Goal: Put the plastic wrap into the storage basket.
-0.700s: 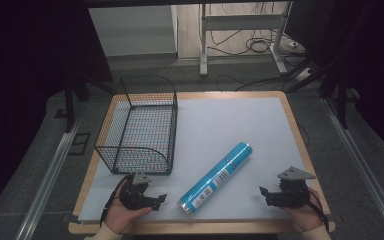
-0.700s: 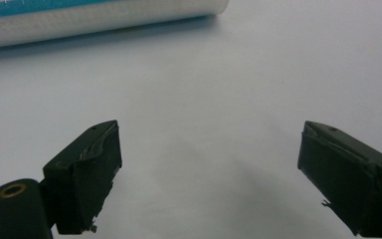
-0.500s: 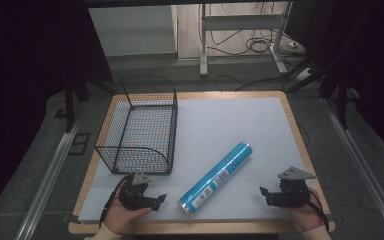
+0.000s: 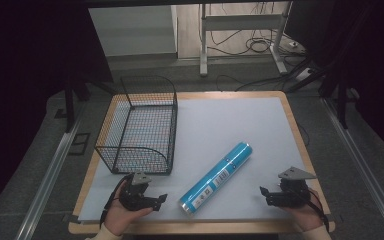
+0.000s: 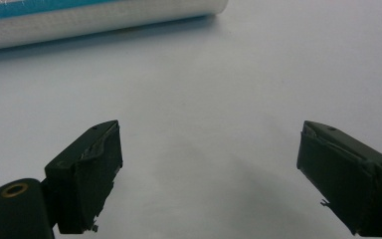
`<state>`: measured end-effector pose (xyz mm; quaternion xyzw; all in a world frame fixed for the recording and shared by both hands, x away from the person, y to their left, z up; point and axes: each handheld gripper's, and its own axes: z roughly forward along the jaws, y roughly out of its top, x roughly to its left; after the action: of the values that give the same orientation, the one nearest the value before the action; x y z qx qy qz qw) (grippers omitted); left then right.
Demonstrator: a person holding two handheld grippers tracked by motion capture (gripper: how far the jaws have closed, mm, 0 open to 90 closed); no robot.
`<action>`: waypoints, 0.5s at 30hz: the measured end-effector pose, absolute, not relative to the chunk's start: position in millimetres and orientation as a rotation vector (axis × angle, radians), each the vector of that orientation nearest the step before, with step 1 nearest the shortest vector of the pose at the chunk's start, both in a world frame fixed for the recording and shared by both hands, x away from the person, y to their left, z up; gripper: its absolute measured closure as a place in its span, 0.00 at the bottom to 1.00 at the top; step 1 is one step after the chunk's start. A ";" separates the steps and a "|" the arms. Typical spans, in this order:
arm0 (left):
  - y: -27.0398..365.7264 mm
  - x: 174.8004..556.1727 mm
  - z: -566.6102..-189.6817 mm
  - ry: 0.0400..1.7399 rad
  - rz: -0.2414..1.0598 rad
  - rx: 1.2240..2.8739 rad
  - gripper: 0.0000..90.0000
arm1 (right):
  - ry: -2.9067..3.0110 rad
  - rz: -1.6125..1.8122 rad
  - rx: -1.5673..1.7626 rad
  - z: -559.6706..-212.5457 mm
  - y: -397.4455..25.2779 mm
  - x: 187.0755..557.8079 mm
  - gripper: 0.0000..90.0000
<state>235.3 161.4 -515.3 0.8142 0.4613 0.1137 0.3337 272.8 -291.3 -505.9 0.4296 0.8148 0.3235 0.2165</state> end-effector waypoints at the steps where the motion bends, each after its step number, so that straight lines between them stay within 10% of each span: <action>1: 159.8 234.9 -514.9 1.203 0.295 2.130 0.18 | 2.258 0.895 1.191 -505.6 -291.2 273.5 0.12; 15: 153.3 235.0 -493.3 1.215 0.278 2.141 0.20 | 2.259 0.908 1.179 -505.5 -293.2 273.2 0.12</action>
<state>235.0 153.3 -493.3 0.8170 0.4636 0.1062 0.3260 273.2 -293.2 -505.5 0.4255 0.8153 0.3277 0.2163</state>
